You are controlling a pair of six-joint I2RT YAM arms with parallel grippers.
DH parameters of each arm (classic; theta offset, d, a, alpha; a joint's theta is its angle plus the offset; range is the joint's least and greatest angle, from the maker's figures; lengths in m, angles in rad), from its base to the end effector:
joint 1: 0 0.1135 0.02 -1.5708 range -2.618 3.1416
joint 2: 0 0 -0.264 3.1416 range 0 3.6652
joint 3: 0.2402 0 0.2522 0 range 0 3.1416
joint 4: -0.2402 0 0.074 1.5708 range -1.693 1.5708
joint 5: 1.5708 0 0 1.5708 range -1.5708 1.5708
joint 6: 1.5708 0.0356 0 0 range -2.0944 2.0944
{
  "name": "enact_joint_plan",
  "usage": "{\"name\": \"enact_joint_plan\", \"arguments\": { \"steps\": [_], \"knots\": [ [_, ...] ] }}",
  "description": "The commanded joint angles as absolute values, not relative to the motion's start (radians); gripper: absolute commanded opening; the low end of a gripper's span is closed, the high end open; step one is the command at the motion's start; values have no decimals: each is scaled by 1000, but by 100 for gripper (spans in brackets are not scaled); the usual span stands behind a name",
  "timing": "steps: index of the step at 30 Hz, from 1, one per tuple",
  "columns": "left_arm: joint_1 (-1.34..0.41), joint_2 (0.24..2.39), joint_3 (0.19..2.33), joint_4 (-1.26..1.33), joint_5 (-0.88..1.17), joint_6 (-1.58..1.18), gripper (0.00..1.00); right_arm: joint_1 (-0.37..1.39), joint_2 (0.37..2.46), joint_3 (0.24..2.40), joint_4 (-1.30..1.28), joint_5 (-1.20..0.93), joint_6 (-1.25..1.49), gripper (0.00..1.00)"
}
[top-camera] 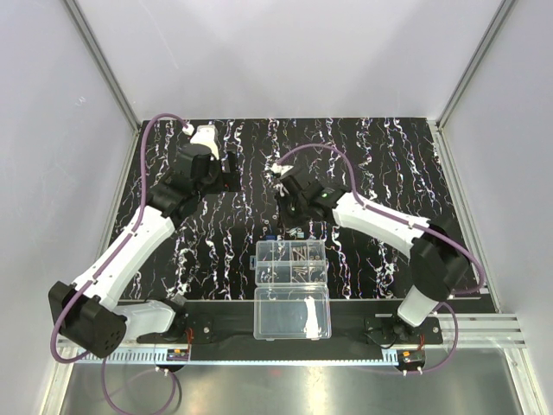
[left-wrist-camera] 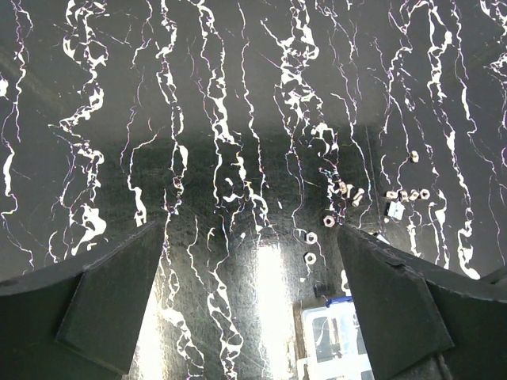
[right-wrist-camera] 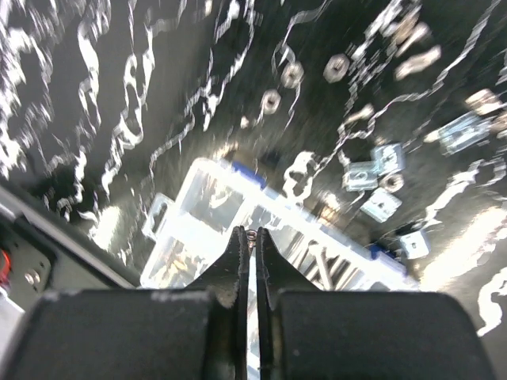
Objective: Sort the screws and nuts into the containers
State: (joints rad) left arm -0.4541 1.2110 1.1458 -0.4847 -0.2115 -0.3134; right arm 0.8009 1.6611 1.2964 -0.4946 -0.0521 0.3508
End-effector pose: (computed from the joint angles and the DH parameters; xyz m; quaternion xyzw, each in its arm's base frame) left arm 0.2443 -0.1109 0.3476 0.0096 0.8691 -0.0965 0.4850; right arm 0.2531 0.2638 0.2621 -0.2179 0.9114 0.2101 0.2787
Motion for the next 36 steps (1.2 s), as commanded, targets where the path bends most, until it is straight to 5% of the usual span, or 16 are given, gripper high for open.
{"name": "enact_joint_plan", "arguments": {
  "steps": [1, 17, 27, 36],
  "knots": [
    [-456, 1169, 1180, -462, -204, -313, 99, 821, 1684, 1276, -477, -100, 319, 0],
    [-456, 1163, 1177, -457, -190, -318, 99, 867, 1776, 1232, -463, -138, 310, 1],
    [-457, 1161, 1178, -460, -198, -314, 99, 871, 1737, 1308, -537, -71, 311, 42],
    [-456, 1160, 1178, -462, -204, -311, 99, 850, 1819, 1517, -675, 185, 380, 44]
  ]
}}
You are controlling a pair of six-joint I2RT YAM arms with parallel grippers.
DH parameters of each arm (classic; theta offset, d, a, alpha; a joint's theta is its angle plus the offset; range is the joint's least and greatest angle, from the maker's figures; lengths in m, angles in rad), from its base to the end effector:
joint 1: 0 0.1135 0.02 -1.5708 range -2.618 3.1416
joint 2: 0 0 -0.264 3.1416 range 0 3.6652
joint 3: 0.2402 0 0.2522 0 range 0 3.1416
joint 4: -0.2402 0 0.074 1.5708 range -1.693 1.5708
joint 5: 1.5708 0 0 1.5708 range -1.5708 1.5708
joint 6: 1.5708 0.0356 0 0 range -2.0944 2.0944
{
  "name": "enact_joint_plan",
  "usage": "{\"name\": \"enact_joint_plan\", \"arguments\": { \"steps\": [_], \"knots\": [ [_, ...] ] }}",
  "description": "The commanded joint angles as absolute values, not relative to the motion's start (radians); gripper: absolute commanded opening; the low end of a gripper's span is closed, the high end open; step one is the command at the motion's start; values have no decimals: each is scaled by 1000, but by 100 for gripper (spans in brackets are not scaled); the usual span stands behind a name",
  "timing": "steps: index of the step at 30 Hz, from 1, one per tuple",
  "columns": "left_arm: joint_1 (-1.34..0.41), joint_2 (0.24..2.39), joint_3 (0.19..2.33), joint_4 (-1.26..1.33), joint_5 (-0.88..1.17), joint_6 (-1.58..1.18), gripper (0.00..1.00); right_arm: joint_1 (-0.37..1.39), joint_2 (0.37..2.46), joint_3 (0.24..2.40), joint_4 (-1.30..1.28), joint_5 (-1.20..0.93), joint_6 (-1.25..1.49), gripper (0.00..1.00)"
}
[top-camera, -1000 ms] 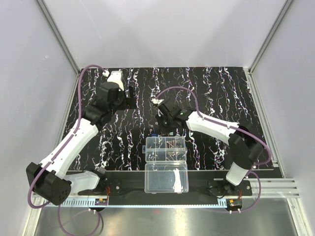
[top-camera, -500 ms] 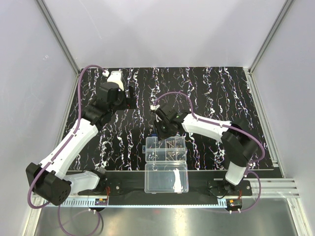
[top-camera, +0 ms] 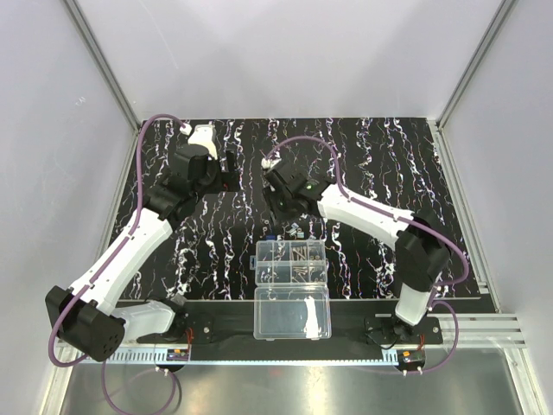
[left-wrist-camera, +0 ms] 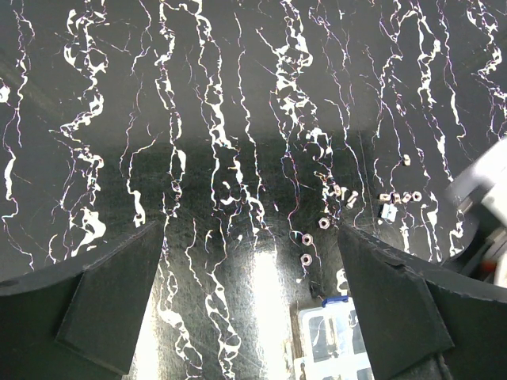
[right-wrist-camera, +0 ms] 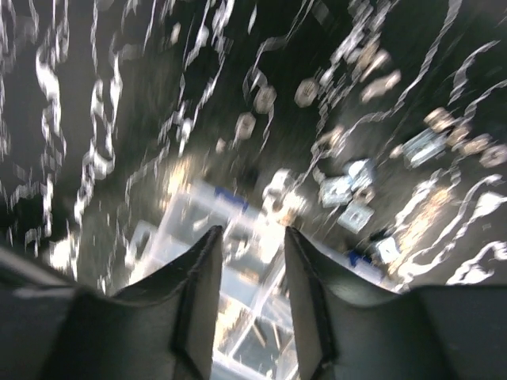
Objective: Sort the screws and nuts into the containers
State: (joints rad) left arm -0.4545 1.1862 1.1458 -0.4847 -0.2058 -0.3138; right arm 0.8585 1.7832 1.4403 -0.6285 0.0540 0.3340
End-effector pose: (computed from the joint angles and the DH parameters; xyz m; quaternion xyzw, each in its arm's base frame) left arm 0.2389 -0.1086 0.3537 0.0094 0.8633 -0.1036 0.4939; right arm 0.2553 0.2927 0.2553 -0.2399 0.9245 0.1444 0.2587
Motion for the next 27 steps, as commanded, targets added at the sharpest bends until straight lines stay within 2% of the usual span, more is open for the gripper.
{"name": "enact_joint_plan", "arguments": {
  "steps": [1, 13, 27],
  "knots": [
    [-456, 1160, 1178, -460, -204, -311, 99, 841, 1853, 1529, -676, 210, 386, 42],
    [-457, 1151, 1177, -460, -210, -310, 99, 816, 2043, 1621, -713, 229, 518, 37],
    [-457, 1150, 1180, -463, -222, -305, 99, 778, 2097, 1585, -634, 215, 534, 35]
  ]
}}
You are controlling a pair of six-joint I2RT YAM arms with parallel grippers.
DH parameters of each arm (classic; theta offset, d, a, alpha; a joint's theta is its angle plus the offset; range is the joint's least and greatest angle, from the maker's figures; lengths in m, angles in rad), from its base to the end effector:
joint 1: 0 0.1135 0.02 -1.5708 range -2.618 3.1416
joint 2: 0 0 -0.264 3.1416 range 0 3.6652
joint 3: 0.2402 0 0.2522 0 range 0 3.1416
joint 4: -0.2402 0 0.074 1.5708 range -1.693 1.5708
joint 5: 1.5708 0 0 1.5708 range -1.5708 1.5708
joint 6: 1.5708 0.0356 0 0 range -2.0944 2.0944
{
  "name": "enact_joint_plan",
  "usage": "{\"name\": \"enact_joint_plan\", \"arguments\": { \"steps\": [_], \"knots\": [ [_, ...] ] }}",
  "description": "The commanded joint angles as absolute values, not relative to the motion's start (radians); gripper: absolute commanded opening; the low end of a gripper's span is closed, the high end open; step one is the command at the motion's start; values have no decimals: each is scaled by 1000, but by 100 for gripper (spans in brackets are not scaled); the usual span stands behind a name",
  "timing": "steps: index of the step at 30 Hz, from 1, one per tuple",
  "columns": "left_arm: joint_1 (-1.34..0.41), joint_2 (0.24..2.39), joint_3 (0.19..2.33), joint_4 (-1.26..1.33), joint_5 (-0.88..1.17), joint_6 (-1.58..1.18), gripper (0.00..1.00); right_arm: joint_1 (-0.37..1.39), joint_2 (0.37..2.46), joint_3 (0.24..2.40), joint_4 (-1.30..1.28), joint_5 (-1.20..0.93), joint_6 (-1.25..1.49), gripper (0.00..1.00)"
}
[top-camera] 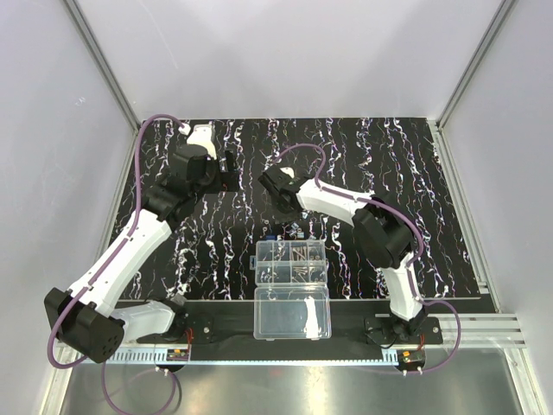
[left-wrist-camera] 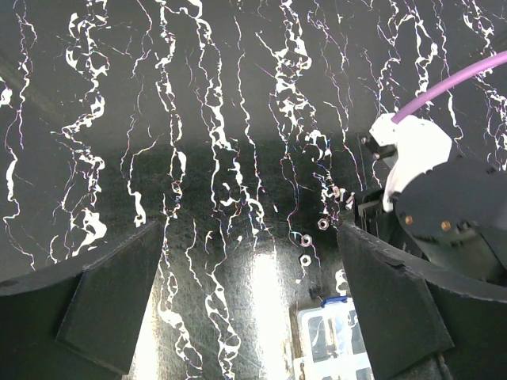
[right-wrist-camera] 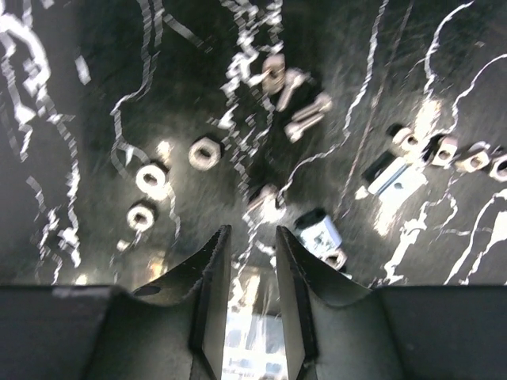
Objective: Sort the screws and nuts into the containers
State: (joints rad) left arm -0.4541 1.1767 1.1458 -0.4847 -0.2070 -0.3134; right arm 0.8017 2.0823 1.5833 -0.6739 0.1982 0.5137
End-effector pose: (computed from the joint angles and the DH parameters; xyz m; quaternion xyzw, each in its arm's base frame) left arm 0.2369 -0.1075 0.3560 0.0085 0.8609 -0.1047 0.4978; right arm 0.3077 0.3078 0.1788 -0.1206 0.9682 0.0435 0.2149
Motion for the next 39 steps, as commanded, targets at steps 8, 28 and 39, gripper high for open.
{"name": "enact_joint_plan", "arguments": {
  "steps": [8, 28, 39],
  "knots": [
    [-457, 1158, 1178, -465, -229, -304, 99, 764, 2125, 1601, -623, 201, 534, 34],
    [-457, 1161, 1180, -465, -233, -302, 99, 764, 2169, 1614, -632, 209, 511, 6],
    [-459, 1150, 1177, -460, -218, -308, 99, 762, 1890, 1531, -577, 79, 402, 0]
  ]
}}
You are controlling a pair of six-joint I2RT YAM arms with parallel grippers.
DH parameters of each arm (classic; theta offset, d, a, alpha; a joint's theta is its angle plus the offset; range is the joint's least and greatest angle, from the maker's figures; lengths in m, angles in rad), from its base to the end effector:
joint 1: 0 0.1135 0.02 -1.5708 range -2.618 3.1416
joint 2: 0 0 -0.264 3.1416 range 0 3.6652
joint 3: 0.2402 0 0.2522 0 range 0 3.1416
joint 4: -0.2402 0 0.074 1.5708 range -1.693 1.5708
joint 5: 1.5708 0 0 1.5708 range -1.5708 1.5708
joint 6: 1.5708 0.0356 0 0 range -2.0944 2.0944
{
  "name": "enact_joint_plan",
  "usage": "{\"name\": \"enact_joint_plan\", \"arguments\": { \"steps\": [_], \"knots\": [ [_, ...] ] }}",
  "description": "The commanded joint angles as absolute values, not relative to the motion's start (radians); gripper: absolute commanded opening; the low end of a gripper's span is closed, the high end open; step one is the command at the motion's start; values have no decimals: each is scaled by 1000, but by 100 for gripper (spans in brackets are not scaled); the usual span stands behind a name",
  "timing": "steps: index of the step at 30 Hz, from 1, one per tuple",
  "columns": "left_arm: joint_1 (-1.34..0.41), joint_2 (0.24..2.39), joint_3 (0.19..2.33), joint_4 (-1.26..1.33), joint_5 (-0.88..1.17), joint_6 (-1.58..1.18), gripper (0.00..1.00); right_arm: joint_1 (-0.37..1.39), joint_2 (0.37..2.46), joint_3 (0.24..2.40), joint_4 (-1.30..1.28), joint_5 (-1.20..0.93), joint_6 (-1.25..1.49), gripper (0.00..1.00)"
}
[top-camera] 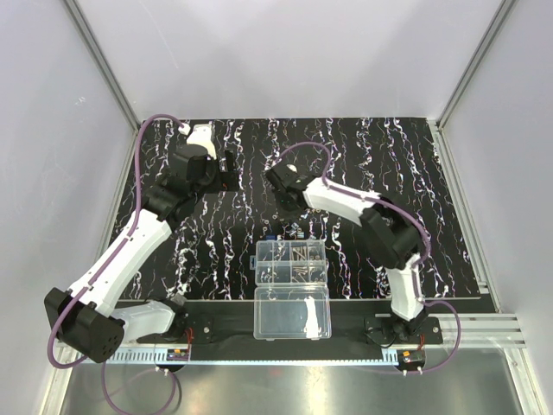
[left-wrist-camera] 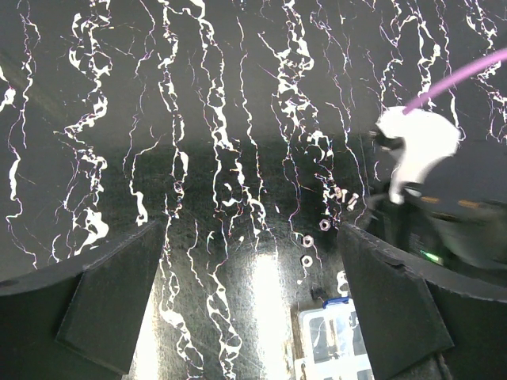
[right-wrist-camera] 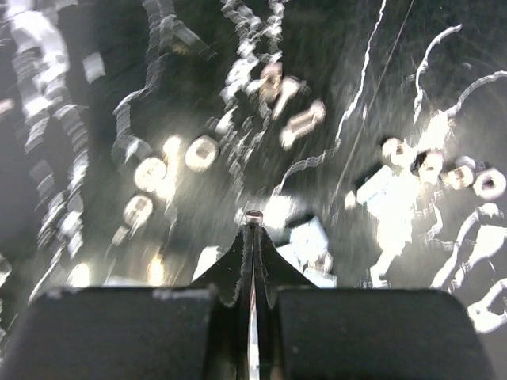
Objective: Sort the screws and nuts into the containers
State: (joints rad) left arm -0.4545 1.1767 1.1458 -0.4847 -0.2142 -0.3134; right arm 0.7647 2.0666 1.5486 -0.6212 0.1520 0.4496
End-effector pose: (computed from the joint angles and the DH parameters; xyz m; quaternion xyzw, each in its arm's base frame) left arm 0.2369 -0.1073 0.3560 0.0069 0.8607 -0.1019 0.4987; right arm 0.3168 0.2964 0.1774 -0.1368 0.9645 0.0609 0.2177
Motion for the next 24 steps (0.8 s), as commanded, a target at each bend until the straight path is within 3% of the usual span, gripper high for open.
{"name": "enact_joint_plan", "arguments": {
  "steps": [1, 9, 22, 24],
  "knots": [
    [-459, 1147, 1177, -462, -215, -310, 99, 764, 1864, 1494, -574, 58, 394, 0],
    [-457, 1149, 1175, -459, -196, -314, 99, 837, 1655, 1229, -454, -101, 325, 0],
    [-457, 1147, 1178, -459, -190, -314, 99, 891, 1756, 1221, -480, -97, 307, 0],
    [-459, 1147, 1178, -460, -192, -313, 99, 893, 1766, 1226, -486, -95, 305, 5]
  ]
}}
